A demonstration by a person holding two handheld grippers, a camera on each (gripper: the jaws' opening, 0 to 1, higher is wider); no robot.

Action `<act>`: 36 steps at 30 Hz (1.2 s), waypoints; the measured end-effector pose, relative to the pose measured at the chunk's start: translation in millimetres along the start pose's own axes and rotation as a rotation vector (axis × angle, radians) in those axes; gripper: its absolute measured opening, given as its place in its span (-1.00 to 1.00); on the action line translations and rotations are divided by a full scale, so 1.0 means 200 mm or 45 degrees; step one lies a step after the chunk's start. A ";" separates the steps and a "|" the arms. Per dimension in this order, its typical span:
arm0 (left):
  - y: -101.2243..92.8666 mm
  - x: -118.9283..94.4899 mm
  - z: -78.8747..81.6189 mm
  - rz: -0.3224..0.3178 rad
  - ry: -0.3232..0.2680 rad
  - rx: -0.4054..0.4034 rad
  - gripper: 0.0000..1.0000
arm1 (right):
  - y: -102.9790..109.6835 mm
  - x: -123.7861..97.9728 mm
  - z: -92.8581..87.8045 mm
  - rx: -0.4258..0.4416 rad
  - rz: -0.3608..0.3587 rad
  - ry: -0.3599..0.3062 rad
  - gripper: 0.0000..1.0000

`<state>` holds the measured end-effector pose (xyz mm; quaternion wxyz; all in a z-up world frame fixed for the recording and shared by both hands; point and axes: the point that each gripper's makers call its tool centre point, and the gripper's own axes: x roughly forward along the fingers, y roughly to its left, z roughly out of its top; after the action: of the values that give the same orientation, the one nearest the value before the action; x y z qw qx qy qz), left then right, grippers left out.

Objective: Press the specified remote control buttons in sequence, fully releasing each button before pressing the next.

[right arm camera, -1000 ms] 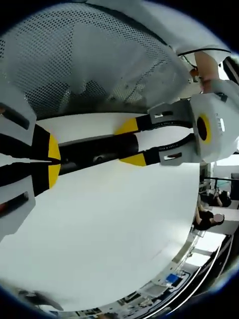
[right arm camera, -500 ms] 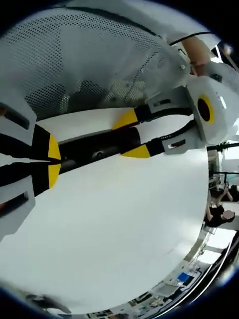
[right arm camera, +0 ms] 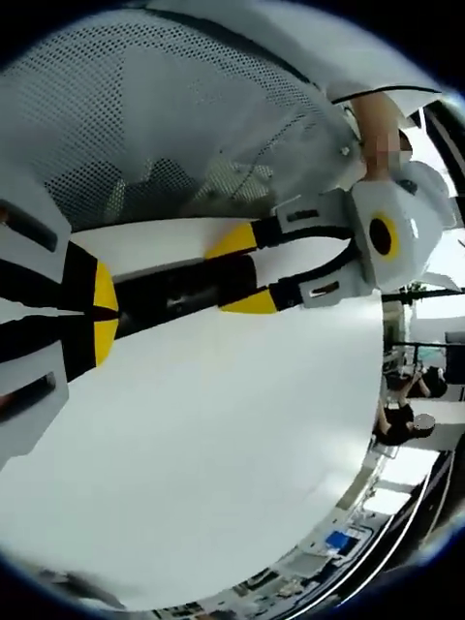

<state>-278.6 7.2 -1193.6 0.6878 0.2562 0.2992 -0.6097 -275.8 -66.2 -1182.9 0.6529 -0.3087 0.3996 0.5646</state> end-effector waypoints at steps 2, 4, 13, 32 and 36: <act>0.00 0.00 0.00 0.001 -0.006 -0.004 -0.52 | 0.00 0.00 -0.01 -0.061 0.017 0.030 -1.00; 0.00 0.00 0.00 0.001 -0.018 -0.016 -0.52 | 0.01 0.01 -0.01 -0.111 0.016 0.067 -1.00; -0.01 0.00 0.00 -0.029 0.048 0.054 -0.53 | 0.00 0.01 0.00 -0.082 -0.006 0.053 -1.00; -0.02 0.01 0.01 -0.056 0.105 0.073 -0.53 | 0.05 0.04 0.06 -0.130 0.030 0.058 -1.00; -0.02 0.01 0.01 -0.055 0.120 0.073 -0.53 | 0.05 0.04 0.05 -0.142 0.012 0.075 -1.00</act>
<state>-282.7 3.2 -1194.3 0.6521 0.2977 0.3194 -0.6198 -283.7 -51.9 -1185.2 0.6200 -0.3593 0.3878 0.5798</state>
